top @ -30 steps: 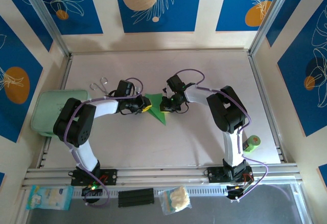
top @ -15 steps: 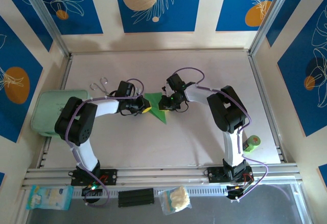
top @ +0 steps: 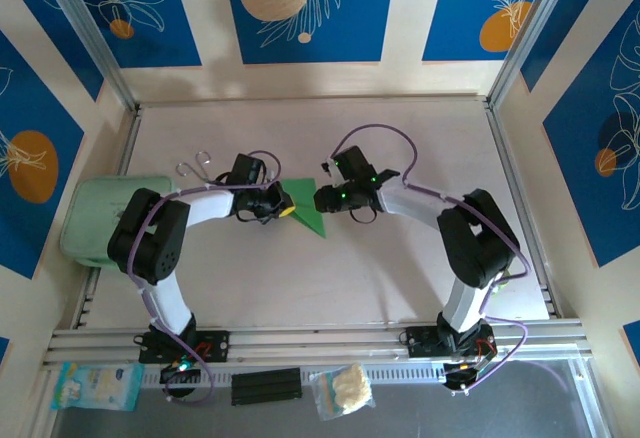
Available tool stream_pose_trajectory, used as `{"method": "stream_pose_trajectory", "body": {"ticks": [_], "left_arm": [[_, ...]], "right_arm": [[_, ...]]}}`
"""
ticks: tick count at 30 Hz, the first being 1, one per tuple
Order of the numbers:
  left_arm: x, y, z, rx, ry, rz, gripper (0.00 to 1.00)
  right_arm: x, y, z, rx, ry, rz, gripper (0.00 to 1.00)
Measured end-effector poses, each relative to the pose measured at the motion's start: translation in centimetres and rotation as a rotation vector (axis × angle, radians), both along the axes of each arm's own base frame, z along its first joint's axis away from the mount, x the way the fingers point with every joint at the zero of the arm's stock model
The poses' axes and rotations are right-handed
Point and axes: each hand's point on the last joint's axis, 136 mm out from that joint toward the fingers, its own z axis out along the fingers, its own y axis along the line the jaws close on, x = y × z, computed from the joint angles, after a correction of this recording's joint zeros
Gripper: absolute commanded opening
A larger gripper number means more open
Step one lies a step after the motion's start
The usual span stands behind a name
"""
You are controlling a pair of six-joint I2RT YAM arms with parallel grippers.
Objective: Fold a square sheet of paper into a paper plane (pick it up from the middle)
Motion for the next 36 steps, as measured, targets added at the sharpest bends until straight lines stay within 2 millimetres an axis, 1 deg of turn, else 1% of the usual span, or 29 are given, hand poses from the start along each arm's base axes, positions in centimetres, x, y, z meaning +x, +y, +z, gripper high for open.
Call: {"method": "stream_pose_trajectory", "body": {"ticks": [4, 7, 10, 12, 19, 28, 36], "left_arm": [[-0.1, -0.2, 0.2, 0.024, 0.03, 0.02, 0.07], [-0.1, -0.3, 0.4, 0.032, 0.042, 0.03, 0.07], [-0.2, -0.2, 0.4, 0.038, 0.059, 0.042, 0.07], [-0.3, -0.2, 0.4, 0.04, 0.067, 0.046, 0.07], [-0.4, -0.1, 0.4, 0.036, 0.09, 0.065, 0.07], [-0.4, -0.1, 0.4, 0.03, 0.101, 0.078, 0.07], [-0.3, -0.2, 0.5, 0.026, 0.108, 0.089, 0.07]], "right_arm": [[-2.2, 1.0, -0.9, -0.08, -0.094, 0.071, 0.38], [-3.2, 1.9, -1.4, -0.116, -0.136, 0.111, 0.38], [-3.0, 2.4, -1.3, -0.125, -0.174, 0.118, 0.39], [-2.7, 2.5, -1.5, -0.129, -0.184, 0.116, 0.39], [-2.4, 2.7, -3.7, -0.164, -0.16, 0.121, 0.39], [-1.8, 3.3, -3.9, -0.167, -0.163, 0.122, 0.45], [-1.6, 3.4, -4.5, -0.182, -0.16, 0.12, 0.46]]}}
